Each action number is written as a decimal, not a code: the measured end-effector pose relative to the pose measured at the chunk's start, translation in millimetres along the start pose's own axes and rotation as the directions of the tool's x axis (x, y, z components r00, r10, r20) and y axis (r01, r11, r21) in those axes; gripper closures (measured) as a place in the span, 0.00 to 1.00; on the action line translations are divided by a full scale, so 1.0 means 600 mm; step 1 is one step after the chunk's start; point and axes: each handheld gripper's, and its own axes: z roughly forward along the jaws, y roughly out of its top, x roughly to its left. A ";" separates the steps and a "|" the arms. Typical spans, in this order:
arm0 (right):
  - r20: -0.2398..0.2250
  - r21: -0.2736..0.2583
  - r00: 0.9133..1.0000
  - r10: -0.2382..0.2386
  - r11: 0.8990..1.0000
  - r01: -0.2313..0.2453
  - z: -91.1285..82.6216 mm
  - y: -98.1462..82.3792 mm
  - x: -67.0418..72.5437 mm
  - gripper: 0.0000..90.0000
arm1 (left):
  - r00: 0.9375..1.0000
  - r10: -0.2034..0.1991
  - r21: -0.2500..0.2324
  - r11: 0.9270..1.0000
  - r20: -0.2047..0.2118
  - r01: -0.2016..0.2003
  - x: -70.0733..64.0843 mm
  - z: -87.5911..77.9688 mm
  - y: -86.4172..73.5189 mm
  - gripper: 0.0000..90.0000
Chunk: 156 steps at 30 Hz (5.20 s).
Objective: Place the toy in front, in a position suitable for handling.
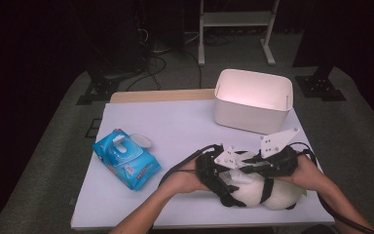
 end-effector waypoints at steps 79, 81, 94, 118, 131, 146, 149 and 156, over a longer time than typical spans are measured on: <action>0.011 0.015 0.998 0.067 0.998 -0.067 -0.009 -0.077 0.018 0.89 | 0.996 -0.017 0.065 0.998 0.089 0.011 0.031 -0.032 0.041 0.29; 0.008 0.015 0.998 0.060 0.998 -0.060 -0.009 -0.077 0.021 0.89 | 0.995 -0.008 0.084 0.996 0.103 0.000 0.034 -0.027 0.045 0.28; 0.000 0.009 0.999 0.054 0.999 -0.054 -0.008 -0.083 0.024 0.89 | 0.984 -0.031 0.137 0.991 0.176 0.007 0.055 0.009 0.057 0.26; -0.041 -0.021 0.994 0.103 0.994 -0.104 0.001 -0.069 -0.021 0.89 | 0.992 0.018 0.079 0.996 0.127 -0.028 0.062 -0.034 0.042 0.66; -0.026 0.002 0.999 0.025 1.000 -0.025 0.013 -0.061 0.038 0.90 | 0.988 0.012 0.114 0.993 0.154 -0.030 0.046 -0.048 0.044 0.26; -0.065 -0.050 0.997 0.045 0.998 -0.048 -0.005 -0.067 0.033 0.90 | 0.966 -0.040 0.067 0.997 0.254 0.024 0.053 -0.020 0.012 0.48; -0.034 -0.091 0.997 0.074 0.993 -0.077 -0.019 -0.065 0.010 0.90 | 0.973 0.005 0.065 0.998 0.231 -0.020 0.050 -0.029 0.030 0.51; 0.009 -0.088 0.994 0.106 0.991 -0.104 -0.034 -0.056 -0.032 0.89 | 0.985 0.123 0.102 0.986 0.120 -0.135 0.058 -0.048 0.069 0.52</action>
